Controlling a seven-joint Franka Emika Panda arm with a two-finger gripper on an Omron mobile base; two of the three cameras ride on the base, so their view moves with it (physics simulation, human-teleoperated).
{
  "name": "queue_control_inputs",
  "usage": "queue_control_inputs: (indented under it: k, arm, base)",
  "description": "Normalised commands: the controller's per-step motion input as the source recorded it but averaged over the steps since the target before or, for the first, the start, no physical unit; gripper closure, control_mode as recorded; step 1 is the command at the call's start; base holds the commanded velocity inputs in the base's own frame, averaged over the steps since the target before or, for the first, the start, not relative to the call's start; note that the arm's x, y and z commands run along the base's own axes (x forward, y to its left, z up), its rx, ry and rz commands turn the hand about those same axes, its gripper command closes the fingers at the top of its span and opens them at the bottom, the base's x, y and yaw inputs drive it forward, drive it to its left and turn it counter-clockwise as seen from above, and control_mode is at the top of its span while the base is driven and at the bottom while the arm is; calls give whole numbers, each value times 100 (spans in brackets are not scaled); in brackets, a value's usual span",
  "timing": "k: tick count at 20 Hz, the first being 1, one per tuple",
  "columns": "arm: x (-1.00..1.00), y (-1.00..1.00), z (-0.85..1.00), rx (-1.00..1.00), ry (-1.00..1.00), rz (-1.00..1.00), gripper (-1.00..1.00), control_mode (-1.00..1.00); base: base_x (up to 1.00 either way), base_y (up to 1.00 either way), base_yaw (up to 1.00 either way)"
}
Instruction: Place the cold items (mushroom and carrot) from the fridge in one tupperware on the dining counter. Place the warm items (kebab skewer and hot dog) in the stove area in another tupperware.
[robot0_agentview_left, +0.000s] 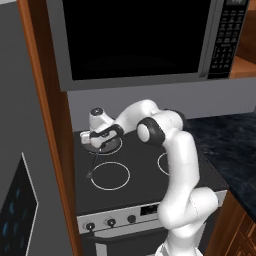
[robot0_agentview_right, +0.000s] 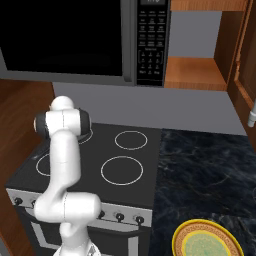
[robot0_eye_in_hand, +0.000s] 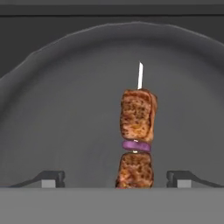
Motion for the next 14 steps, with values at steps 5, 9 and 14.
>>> queue_control_inputs:
  k: [5, 9, 14]
  arm:
    - [10, 0, -23, 0, 0, 0, 100, -100]
    - [1, -1, -20, 0, 0, -1, 100, -100]
    - [-11, -27, -6, 15, -6, -5, 100, -100]
  base:
    - [0, 0, 0]
    - [0, 0, 0]
    - [0, 0, 0]
